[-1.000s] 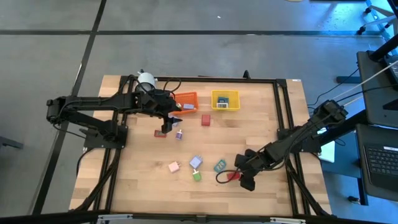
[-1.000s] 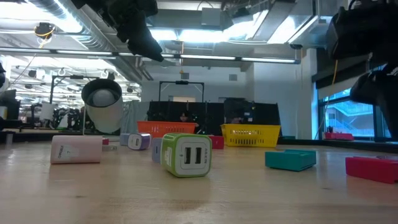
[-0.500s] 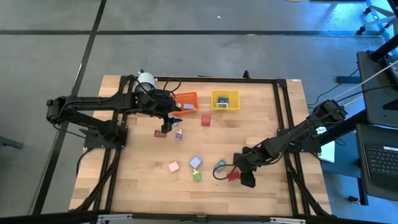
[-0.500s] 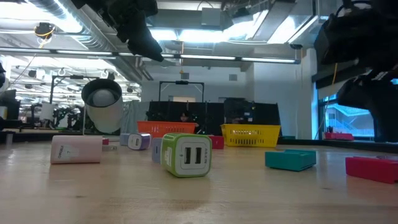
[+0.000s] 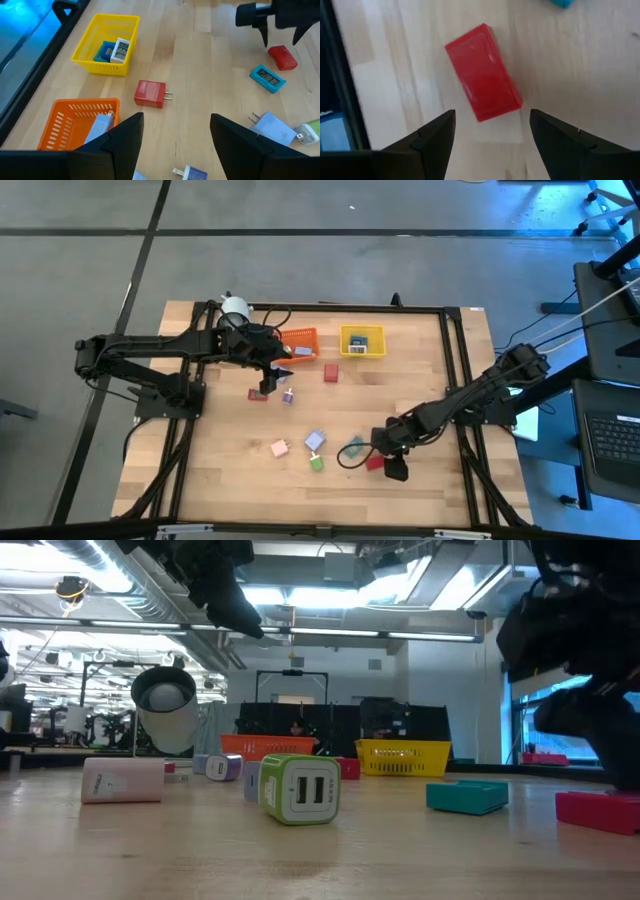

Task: Pick & Place Office items
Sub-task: Put the bottom red digital clock into the yellow bin

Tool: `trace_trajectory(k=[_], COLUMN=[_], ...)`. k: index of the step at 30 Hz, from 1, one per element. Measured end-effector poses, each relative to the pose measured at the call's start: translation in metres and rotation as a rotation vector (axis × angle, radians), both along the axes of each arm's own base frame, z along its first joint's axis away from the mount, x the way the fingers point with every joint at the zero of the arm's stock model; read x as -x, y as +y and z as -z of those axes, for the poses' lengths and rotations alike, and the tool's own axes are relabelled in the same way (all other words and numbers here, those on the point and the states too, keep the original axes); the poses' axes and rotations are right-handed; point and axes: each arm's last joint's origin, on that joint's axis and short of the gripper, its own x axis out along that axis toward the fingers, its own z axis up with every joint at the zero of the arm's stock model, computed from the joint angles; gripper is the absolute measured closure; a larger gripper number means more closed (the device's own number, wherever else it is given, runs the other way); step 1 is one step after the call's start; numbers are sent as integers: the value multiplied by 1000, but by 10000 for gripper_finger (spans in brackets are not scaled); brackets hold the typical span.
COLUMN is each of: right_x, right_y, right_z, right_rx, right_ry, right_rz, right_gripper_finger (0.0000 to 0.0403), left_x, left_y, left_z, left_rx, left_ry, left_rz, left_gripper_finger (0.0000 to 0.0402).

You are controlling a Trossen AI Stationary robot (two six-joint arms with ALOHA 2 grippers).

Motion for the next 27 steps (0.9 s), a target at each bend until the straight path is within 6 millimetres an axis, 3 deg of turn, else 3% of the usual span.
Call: trace_trajectory(k=[12,22,27], right_x=[-19,-20,-19], right_y=[10,12,15], right_z=[8,10,10], right_rx=[26,29,33], right_ry=[-12,2,5], right_rz=[-64,-31,-17], right_gripper_finger=[144,144,154], left_x=[0,1,-7], left_y=[0,0,-2], left_z=[0,2,16], left_rx=[9,14,39], left_ry=[0,20,99], left_rz=[-7,-9,-5], left_gripper_finger=[176,176,176])
